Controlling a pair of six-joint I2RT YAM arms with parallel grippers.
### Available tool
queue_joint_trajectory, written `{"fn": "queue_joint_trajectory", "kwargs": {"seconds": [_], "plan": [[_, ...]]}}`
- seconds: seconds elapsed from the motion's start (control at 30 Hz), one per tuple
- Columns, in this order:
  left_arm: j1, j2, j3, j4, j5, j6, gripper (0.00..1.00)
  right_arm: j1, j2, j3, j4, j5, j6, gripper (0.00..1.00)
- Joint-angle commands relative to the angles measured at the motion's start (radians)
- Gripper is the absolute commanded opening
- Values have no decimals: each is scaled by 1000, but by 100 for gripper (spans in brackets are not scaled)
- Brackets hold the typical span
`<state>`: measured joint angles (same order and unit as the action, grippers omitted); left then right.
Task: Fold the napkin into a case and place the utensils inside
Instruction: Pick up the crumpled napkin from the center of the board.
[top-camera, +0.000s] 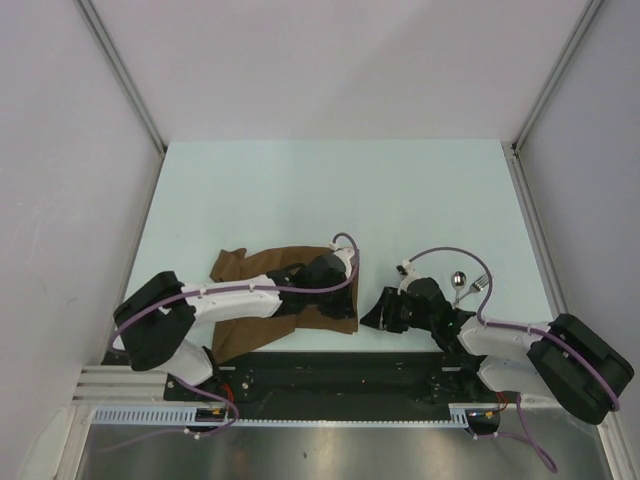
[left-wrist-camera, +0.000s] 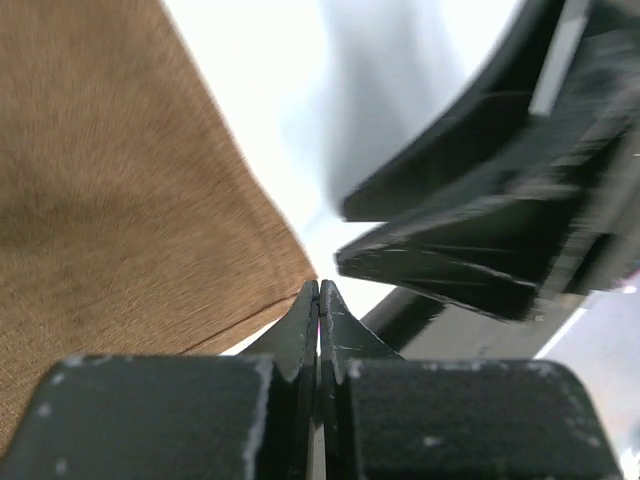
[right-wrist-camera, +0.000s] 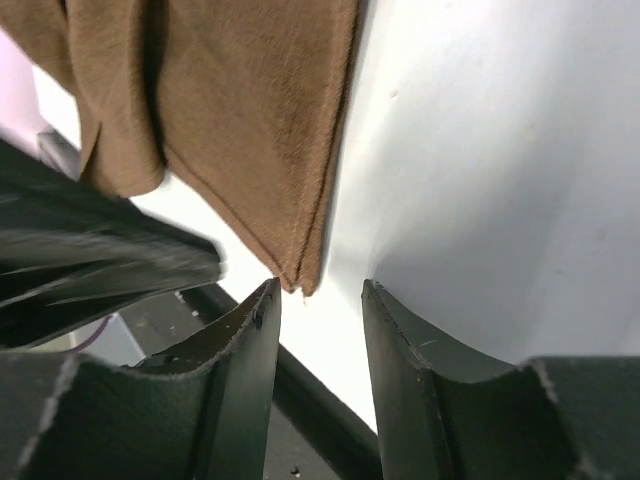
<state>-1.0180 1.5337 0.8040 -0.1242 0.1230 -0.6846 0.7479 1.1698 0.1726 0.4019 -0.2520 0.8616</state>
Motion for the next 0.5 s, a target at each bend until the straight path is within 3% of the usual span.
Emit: {"fn": "queue_joint_trajectory", "kwargs": {"seconds": [0.0,0.1,0.13,0.17,0.2,0.3,0.4,0.47], "plan": [[21,-67,83,-23,-25,57,0,-4,-27,54,-93,23,-65,42],[47,-104,113,-154,-106,53,0,27,-16,80,-103,22,-72,38],[55,-116,112,-196,-121,48,6,45,-10,91,-112,36,-72,38],[74,-138,101,-233,-176,25,17,63,-3,105,-126,54,-72,37],[85,-185,69,-306,-240,13,40,99,13,138,-176,101,-73,37],[174,-332,2,-434,-348,-64,58,145,45,244,-358,248,-50,40],[323,-511,-133,-544,-434,-121,66,195,80,316,-509,397,-38,52],[453,-594,-175,-568,-431,-139,66,203,102,372,-554,454,-50,56]]}}
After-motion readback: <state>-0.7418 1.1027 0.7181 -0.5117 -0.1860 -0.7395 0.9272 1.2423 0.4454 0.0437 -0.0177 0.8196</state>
